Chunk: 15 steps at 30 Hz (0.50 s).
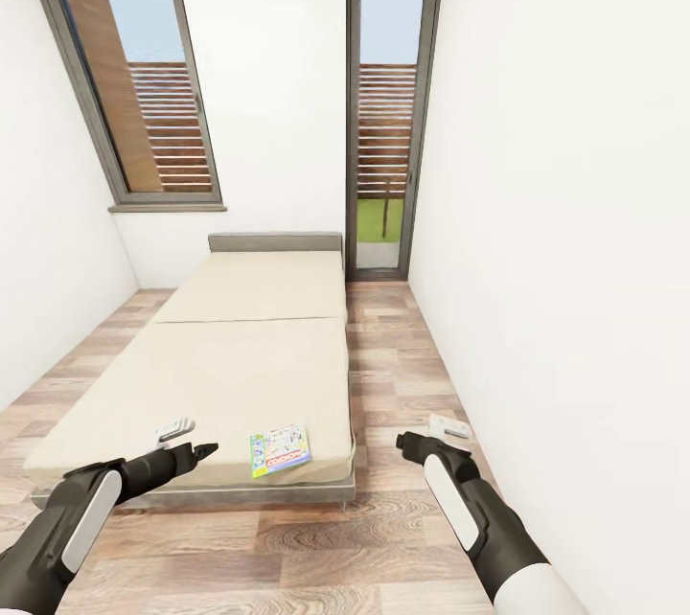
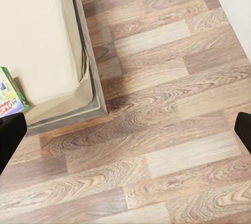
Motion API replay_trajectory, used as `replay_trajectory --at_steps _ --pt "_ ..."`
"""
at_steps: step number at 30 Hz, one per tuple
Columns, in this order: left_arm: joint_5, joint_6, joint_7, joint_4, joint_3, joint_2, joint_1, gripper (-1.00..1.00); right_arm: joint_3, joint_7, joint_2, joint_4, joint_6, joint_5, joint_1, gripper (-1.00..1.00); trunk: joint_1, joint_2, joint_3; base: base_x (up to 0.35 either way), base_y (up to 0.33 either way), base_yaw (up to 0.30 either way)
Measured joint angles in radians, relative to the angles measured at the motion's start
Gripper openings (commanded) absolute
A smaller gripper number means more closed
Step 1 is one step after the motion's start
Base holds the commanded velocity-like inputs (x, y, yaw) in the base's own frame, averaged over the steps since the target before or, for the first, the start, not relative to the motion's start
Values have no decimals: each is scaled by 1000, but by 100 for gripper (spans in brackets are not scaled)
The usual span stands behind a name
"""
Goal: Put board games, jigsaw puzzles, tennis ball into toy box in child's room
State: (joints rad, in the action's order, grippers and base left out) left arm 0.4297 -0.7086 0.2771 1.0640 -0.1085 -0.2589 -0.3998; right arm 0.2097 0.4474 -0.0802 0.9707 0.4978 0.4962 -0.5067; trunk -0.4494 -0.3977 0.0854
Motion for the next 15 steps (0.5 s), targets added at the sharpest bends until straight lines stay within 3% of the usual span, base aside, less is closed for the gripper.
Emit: replay_trajectory --at_steps 15 --pt "-1 -8 63 0 -2 -1 -3 100 -10 -13 4 0 1 3 0 100 0 0 0 0 0 0"
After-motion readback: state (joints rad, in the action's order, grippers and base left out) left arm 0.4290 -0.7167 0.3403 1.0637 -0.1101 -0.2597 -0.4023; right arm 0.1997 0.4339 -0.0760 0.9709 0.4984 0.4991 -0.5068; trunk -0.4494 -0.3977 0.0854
